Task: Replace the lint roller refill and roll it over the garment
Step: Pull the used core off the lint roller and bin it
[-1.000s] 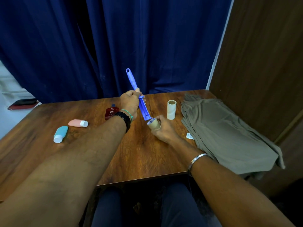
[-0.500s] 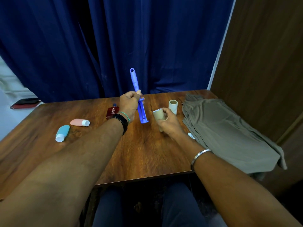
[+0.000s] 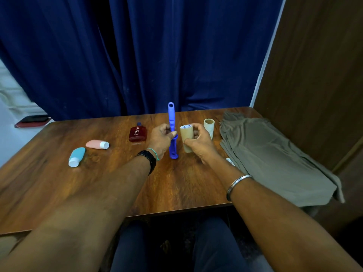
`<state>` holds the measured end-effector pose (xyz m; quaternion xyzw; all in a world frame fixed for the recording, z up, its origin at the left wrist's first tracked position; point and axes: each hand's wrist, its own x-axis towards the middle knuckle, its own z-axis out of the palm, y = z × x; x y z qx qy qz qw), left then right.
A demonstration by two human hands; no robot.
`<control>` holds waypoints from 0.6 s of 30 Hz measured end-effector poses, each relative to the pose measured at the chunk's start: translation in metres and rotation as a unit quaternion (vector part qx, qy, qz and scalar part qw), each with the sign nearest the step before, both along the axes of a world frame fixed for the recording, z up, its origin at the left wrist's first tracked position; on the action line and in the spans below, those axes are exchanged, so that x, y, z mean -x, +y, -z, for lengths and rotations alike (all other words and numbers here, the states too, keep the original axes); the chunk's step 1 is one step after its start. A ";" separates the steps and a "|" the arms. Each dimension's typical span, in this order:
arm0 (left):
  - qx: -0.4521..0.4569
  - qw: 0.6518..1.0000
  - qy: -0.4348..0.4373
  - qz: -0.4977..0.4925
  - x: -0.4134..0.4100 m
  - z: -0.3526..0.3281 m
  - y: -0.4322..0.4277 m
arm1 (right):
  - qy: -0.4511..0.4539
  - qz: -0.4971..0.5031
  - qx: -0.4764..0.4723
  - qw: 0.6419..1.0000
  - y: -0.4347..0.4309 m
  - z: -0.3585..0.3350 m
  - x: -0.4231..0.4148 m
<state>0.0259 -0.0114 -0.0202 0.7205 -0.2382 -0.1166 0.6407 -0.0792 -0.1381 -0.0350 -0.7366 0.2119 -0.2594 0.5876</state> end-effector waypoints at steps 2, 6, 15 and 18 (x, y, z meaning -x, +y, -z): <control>-0.010 1.000 0.004 -0.003 0.001 0.004 0.001 | 0.002 -0.006 0.000 1.000 0.000 0.002 0.001; -0.013 1.000 0.003 0.007 0.004 0.004 0.006 | 0.002 -0.010 0.000 1.000 0.003 0.002 0.002; 0.013 1.000 -0.002 0.007 0.011 -0.003 0.023 | -0.026 -0.018 0.027 0.999 0.018 -0.013 0.017; 0.017 1.000 0.003 -0.002 0.014 -0.009 0.033 | -0.025 -0.007 0.026 0.999 0.028 -0.017 0.024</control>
